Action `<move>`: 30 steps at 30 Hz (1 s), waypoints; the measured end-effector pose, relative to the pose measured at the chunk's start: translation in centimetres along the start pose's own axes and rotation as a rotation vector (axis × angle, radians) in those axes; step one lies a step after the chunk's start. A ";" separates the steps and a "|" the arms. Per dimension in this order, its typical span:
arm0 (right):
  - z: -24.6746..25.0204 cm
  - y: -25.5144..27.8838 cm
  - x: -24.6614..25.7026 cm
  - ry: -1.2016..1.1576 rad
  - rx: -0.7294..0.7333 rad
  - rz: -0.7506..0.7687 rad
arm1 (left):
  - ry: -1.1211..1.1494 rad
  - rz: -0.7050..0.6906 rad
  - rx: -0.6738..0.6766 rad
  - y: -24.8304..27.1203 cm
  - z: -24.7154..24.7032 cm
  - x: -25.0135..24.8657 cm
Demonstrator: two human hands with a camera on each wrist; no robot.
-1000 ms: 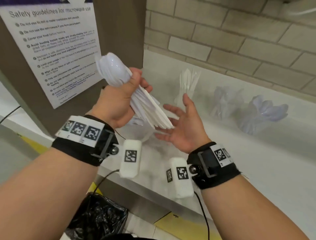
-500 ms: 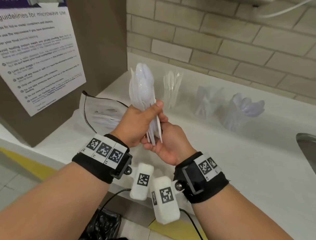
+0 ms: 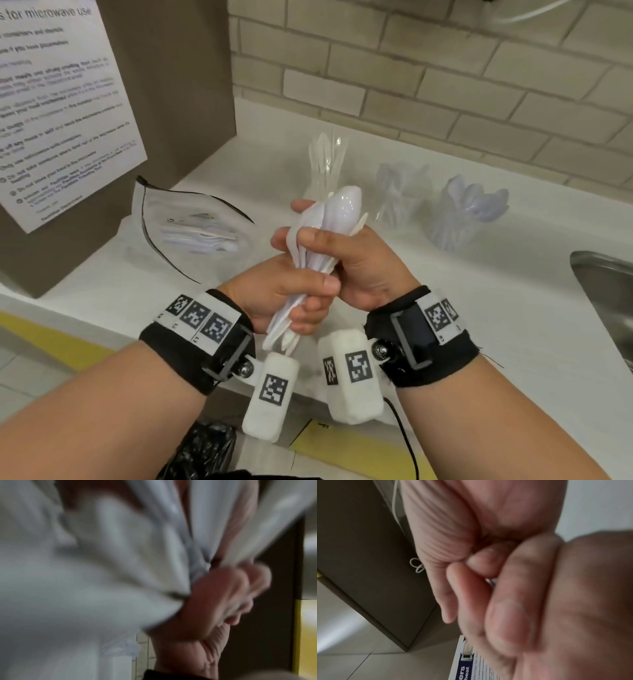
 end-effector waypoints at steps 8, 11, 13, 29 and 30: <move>1.6 0.9 -1.1 0.012 -0.143 0.002 | -0.103 0.164 -0.290 -0.2 0.4 2.5; 2.4 0.4 -0.9 0.094 -0.293 0.065 | -0.230 0.157 -0.445 -0.1 1.4 2.3; 2.9 0.0 -0.7 0.189 -0.401 0.099 | -0.382 0.062 -0.547 -0.3 2.1 1.7; 3.3 0.6 0.4 0.504 -0.476 0.124 | -0.113 -0.045 -0.600 0.1 3.5 1.5; 3.2 0.6 0.5 0.520 -0.480 0.133 | -0.104 -0.046 -0.591 0.1 3.6 1.6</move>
Point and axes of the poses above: each hand's wrist, its own y-axis away from the middle knuckle, its own z-axis out of the back of the hand, x = y × z, the point moved 6 cm from there along -y, towards the middle knuckle, and after that the axes turned 4 degrees about -y, right-handed, at the moved point
